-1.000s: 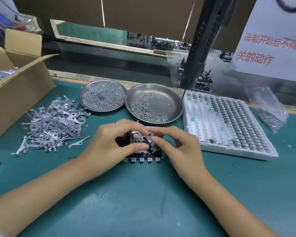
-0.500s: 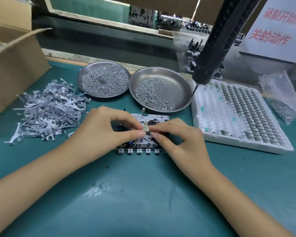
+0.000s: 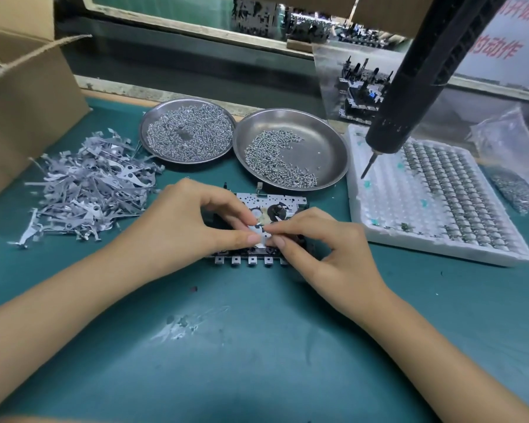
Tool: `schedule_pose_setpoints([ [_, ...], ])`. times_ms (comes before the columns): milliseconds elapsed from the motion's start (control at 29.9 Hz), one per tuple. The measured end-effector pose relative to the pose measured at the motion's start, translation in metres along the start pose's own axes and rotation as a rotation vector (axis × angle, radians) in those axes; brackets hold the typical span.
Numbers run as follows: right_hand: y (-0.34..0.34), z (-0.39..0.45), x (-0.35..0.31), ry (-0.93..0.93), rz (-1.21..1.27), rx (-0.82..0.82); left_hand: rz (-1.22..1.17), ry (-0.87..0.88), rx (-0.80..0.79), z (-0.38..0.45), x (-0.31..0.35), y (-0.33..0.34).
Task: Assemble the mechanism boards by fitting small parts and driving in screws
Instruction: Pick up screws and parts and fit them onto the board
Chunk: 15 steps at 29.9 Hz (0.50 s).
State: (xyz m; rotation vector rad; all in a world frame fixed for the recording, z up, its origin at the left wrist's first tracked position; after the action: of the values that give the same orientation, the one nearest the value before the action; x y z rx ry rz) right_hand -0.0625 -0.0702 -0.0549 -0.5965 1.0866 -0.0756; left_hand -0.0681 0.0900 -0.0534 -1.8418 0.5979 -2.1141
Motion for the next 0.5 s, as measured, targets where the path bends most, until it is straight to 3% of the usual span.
schedule_pose_setpoints([
  [501,0.0026,-0.0050,-0.0053,-0.176,-0.189,0.036,0.123,0.148,-0.028,-0.0003,0.0101,0.0025],
])
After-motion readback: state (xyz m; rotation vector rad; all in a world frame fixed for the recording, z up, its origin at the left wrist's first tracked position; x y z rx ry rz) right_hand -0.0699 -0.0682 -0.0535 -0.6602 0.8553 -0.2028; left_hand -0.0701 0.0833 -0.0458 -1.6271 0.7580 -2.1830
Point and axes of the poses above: each hand's wrist, its own z-axis towards the middle knuckle, its own y-axis out of the palm, x = y × z, the point moved 7 cm from there along z, towards the middle knuckle, and after that the axes turned 4 degrees about y, right-handed, at the moved point
